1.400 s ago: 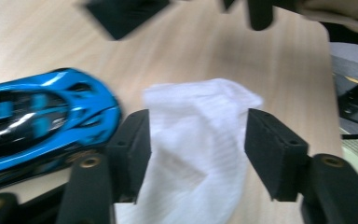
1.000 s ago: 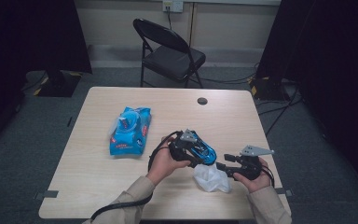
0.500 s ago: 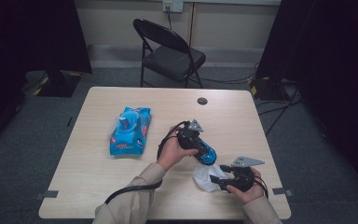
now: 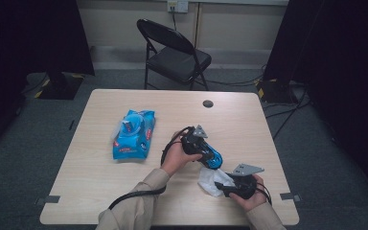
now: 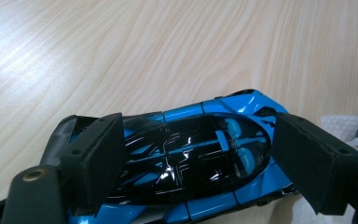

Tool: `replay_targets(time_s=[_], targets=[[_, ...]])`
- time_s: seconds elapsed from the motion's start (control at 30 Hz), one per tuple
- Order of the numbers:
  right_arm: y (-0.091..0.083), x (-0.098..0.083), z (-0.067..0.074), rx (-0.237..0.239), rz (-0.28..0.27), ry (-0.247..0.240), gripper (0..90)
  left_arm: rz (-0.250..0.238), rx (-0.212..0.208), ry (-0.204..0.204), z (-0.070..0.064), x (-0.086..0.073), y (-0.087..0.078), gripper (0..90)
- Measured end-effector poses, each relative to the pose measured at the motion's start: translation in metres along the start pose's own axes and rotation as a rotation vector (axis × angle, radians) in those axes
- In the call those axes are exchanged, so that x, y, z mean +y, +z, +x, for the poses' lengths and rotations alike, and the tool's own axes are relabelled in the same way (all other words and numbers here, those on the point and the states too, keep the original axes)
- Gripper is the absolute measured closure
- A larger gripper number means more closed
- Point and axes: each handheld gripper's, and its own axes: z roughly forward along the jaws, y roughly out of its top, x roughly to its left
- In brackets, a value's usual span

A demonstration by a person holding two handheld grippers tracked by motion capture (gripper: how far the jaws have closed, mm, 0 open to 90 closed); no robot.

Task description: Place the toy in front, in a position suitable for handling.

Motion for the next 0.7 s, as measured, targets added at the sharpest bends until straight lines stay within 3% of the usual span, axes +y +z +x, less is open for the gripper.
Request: replay_targets(time_s=[0.2,0.7], targets=[[-0.001,-0.001,-0.003,-0.007,-0.003,0.003,58.8,0.002,0.008,0.032,-0.001,-0.001,0.003,15.3],[-0.002,-0.001,-0.005,0.010,-0.008,0.020,58.6,0.024,0.011,0.005,-0.002,-0.001,-0.014,16.8]])
